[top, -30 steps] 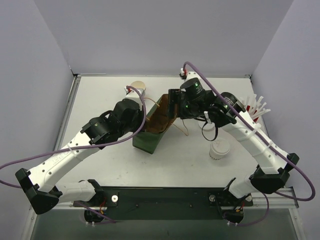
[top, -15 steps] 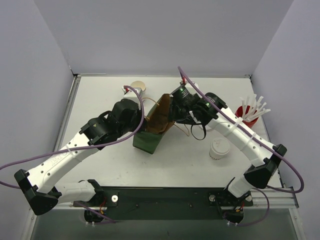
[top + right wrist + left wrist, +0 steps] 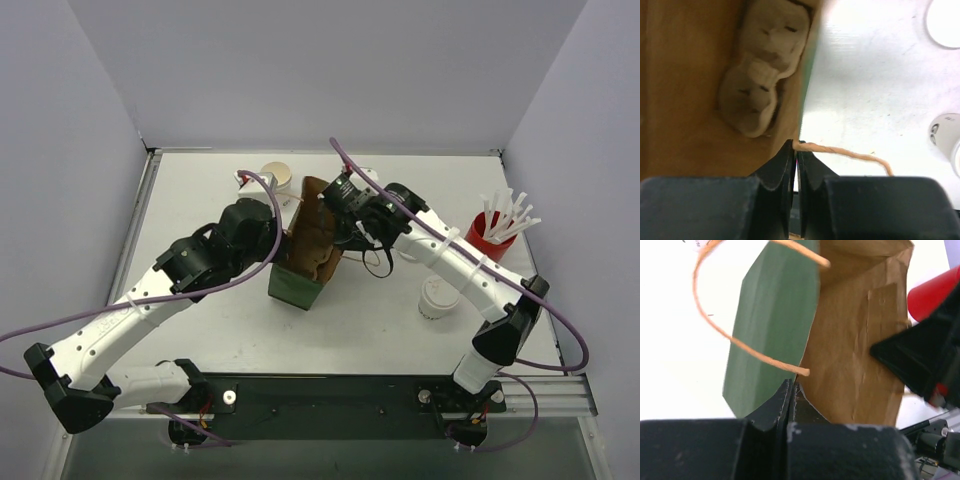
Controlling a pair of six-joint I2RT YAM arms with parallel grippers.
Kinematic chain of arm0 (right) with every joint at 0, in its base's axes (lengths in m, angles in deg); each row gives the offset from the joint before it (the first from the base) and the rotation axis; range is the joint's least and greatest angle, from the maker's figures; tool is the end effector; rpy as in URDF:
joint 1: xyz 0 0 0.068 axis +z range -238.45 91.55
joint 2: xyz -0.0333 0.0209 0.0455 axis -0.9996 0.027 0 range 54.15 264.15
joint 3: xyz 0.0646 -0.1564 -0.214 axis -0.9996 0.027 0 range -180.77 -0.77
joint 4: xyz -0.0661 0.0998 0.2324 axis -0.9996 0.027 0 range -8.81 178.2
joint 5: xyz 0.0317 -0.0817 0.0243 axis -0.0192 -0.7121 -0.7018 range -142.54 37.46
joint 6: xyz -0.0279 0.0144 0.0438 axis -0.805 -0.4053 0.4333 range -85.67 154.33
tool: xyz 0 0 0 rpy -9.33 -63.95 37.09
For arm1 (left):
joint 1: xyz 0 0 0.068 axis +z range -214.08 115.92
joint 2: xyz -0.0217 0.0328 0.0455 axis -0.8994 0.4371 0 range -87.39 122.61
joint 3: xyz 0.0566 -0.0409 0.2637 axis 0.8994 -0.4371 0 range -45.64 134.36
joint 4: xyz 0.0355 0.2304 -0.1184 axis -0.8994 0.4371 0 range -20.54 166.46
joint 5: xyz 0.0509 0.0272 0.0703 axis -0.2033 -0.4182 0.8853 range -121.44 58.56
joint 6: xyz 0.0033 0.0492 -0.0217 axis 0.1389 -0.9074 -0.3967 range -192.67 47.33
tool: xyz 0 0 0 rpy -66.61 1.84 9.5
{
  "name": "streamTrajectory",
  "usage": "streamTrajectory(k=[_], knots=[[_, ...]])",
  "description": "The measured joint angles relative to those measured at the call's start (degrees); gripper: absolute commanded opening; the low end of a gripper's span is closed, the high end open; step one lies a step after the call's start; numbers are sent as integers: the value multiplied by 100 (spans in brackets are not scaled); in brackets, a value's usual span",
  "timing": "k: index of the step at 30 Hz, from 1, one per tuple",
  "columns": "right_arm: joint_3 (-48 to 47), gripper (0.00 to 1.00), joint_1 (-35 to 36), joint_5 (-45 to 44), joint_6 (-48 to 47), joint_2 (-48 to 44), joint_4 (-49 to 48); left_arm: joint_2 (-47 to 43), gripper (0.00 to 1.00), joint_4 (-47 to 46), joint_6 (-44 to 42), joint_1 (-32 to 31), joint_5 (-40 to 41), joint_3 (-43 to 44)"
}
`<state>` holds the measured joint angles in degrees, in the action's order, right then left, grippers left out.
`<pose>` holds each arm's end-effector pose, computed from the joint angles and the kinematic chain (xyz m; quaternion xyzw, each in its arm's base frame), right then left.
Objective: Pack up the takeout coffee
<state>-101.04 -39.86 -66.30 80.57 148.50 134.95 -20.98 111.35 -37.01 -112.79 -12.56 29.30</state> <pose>0.2382 0.2572 0.3812 0.0241 0.9271 0.1873 0.3239 0.1655 -0.1711 0.3919 0.0214 0.8716 -0.2073 0.4437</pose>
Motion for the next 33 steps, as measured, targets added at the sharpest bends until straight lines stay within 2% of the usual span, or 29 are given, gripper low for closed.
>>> streamTrajectory(k=[7, 14, 16, 22, 33], knots=[[-627, 0, 614, -37, -136, 15, 350, 155, 0, 116, -11, 37, 398, 149], [-1244, 0, -219, -44, -474, 48, 688, -168, 0, 295, 175, -50, 166, -79], [-1357, 0, -208, -42, -522, 72, 702, -302, 0, 334, 229, -74, 127, -98], [-1198, 0, 293, 33, -564, 210, 702, -81, 0, 461, 219, -57, 162, 157], [-1034, 0, -13, 177, -605, 323, 688, -57, 0, 570, 173, -59, -28, 168]])
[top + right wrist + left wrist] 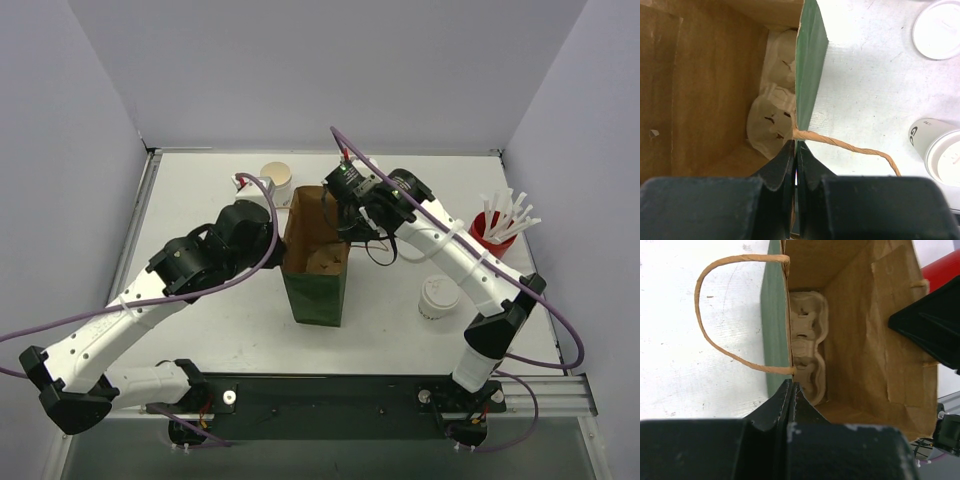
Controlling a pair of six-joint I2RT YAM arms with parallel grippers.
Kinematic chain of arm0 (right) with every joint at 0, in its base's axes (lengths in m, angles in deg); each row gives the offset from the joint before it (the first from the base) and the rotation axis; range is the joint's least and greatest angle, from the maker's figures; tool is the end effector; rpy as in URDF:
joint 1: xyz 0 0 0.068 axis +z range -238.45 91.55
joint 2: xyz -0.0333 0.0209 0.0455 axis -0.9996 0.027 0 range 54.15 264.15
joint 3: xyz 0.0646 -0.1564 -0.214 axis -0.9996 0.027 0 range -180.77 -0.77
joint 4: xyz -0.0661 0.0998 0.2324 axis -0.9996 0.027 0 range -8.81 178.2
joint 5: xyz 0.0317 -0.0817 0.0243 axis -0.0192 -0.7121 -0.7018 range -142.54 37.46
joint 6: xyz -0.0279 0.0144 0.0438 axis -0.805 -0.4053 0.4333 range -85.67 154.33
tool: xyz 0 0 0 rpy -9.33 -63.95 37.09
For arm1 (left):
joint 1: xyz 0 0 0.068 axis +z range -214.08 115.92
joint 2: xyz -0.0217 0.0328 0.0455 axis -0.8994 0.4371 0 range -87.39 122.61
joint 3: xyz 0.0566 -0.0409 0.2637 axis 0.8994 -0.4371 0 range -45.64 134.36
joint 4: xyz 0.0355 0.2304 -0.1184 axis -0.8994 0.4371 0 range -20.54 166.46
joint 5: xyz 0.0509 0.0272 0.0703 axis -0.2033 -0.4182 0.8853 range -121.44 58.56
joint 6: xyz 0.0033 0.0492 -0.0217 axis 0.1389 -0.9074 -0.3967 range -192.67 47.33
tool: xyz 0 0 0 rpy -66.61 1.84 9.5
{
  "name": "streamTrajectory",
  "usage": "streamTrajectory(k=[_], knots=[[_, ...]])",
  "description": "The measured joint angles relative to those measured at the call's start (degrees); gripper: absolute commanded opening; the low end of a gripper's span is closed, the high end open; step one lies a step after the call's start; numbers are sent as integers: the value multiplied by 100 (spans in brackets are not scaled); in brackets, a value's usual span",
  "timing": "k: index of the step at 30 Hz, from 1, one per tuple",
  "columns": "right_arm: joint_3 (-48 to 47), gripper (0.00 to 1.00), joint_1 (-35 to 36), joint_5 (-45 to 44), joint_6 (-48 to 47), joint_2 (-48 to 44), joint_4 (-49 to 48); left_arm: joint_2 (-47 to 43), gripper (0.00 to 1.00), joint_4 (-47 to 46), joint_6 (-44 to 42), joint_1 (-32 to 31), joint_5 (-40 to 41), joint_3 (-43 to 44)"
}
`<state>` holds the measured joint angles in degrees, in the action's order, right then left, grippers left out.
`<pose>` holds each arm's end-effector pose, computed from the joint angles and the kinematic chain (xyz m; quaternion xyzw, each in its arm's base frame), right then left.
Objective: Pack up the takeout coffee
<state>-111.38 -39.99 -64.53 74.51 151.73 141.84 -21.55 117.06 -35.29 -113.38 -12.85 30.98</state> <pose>0.2399 0.2596 0.4085 -0.0293 0.9276 0.1815 0.3252 0.1571 -0.1653 0.3946 0.0197 0.8852 -0.1982 0.4204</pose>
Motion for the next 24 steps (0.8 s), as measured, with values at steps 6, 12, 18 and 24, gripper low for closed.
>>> streamTrajectory(k=[6, 12, 18, 24], knots=[[-291, 0, 4, 142, -13, -2, 72, 17, 0, 439, -35, 0, -90, 715], [-409, 19, -33, 267, -63, 4, -59, 26, 0, 444, -24, 24, -87, 750], [-151, 39, -122, 444, -181, 664, -181, 415, 15, 341, 2, 136, -238, -179], [-168, 40, -125, 496, -245, 717, -219, 317, 31, 192, -85, 140, -295, -74]])
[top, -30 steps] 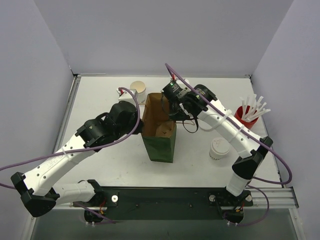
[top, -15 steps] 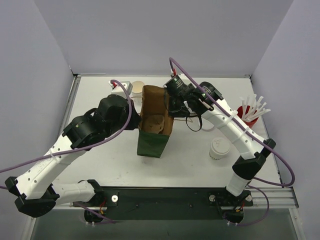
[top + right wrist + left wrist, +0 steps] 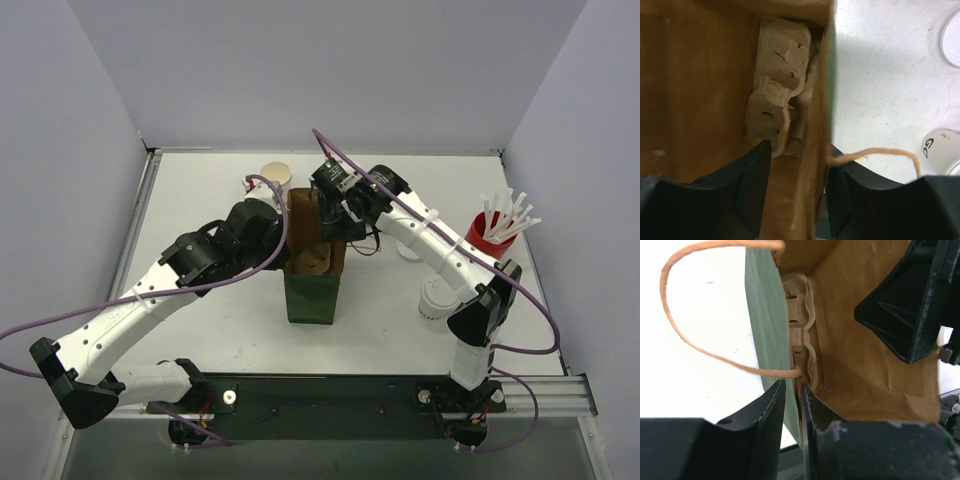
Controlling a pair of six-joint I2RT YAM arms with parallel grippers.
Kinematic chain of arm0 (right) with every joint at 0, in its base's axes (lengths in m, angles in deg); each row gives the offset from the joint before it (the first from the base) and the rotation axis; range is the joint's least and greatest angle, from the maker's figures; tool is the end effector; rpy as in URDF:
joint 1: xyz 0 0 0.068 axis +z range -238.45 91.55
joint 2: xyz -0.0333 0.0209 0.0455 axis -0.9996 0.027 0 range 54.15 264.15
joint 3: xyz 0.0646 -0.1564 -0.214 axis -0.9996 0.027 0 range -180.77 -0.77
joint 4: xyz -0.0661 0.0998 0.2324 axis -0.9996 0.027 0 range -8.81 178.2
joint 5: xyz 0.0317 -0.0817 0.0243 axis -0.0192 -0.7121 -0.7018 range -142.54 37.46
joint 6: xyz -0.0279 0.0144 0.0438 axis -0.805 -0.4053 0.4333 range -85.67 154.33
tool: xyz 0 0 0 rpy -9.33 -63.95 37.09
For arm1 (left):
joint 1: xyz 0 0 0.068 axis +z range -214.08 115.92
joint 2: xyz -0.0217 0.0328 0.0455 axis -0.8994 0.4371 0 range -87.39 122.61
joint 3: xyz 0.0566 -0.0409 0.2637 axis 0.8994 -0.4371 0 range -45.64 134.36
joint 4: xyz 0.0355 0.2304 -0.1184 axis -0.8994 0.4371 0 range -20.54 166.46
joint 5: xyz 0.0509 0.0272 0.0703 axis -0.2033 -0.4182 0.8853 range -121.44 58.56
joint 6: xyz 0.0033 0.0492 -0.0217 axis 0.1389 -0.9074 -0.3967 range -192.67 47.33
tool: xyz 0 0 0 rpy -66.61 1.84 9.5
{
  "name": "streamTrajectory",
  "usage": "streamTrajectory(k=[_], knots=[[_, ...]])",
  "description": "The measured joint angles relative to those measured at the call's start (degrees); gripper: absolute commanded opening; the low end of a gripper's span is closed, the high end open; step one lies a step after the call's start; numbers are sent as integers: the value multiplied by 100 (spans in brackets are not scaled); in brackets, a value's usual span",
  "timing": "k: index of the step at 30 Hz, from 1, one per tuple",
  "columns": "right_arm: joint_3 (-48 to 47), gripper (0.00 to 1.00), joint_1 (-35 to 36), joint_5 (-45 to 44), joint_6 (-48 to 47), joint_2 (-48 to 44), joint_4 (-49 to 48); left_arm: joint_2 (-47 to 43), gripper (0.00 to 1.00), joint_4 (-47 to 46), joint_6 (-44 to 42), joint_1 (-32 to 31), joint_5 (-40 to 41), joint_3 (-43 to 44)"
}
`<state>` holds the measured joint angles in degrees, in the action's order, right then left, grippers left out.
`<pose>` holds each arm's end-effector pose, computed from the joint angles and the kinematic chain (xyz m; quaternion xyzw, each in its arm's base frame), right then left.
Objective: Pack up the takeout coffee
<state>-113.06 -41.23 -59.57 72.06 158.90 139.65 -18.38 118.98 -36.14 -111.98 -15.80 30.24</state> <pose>0.2689 0.2841 0.3756 -0.0573 0.9391 0.1828 0.2852 0.1688 -0.1726 0.3755 0.0355 0.9083 -0.1751 0.3783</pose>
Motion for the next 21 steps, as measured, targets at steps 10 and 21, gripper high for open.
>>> streamTrajectory(k=[10, 21], knots=[[-66, 29, 22, -22, -11, -481, 4, 98, 42, 140, -448, 2, 114, 852], [-85, 22, 50, -70, -11, -490, 9, 1128, 49, 584, -1270, 28, 407, 1381]])
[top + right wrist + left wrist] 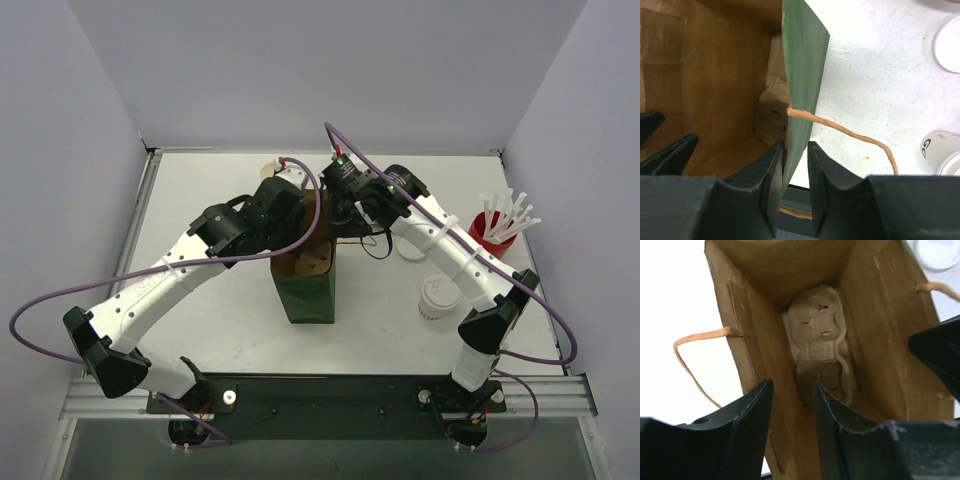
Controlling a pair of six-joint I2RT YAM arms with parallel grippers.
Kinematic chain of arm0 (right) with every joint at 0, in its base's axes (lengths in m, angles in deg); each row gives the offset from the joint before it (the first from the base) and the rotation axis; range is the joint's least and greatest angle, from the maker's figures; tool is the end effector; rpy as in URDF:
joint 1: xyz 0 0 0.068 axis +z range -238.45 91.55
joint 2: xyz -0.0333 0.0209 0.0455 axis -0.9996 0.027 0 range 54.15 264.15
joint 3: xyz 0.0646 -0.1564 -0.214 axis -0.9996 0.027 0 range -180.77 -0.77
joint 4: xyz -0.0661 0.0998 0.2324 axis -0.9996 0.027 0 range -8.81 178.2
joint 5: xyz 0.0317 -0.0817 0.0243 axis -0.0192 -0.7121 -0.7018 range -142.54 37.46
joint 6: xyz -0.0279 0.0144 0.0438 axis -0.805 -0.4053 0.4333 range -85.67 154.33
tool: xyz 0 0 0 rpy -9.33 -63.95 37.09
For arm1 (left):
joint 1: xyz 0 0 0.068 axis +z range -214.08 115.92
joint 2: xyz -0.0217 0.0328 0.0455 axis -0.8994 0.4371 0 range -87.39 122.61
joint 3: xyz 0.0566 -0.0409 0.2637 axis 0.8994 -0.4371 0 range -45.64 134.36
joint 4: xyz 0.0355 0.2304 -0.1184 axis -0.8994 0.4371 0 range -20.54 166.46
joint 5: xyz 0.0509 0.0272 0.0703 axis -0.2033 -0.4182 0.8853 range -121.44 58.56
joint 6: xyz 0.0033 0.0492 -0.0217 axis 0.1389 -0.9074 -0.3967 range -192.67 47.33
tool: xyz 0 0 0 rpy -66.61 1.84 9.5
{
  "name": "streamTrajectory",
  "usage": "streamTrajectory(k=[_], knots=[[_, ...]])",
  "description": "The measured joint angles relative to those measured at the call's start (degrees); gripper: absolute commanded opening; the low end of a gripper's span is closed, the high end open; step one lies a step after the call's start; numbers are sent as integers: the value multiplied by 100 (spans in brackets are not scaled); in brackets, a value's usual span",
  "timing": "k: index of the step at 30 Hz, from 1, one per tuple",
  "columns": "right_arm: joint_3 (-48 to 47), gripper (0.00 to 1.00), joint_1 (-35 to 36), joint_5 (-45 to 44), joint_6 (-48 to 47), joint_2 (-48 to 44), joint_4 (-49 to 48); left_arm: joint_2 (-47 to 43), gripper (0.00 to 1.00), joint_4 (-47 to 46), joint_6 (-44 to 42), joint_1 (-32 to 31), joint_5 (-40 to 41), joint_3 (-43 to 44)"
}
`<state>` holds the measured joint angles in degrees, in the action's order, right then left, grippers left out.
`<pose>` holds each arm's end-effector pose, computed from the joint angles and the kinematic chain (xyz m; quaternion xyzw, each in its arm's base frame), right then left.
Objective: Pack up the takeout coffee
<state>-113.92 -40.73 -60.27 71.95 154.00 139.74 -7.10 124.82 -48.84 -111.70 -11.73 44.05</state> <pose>0.2503 0.2681 0.4108 -0.0556 0.9213 0.2116 0.3215 0.1990 -0.2004 0.3956 0.1254 0.9070 -0.0870 0.3925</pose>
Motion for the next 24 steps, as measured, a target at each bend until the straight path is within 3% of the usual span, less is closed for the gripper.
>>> streamTrajectory(k=[10, 17, 24], knots=[[13, 8, 0, -70, -7, 9, 2, -118, 49, 127, -229, 11, 131, 116], [13, 7, 0, -103, 0, 11, 2, -289, 48, 153, -413, 127, 236, 494], [13, 7, 7, -103, 0, 17, 2, 122, 49, 308, -640, 160, 153, 496]])
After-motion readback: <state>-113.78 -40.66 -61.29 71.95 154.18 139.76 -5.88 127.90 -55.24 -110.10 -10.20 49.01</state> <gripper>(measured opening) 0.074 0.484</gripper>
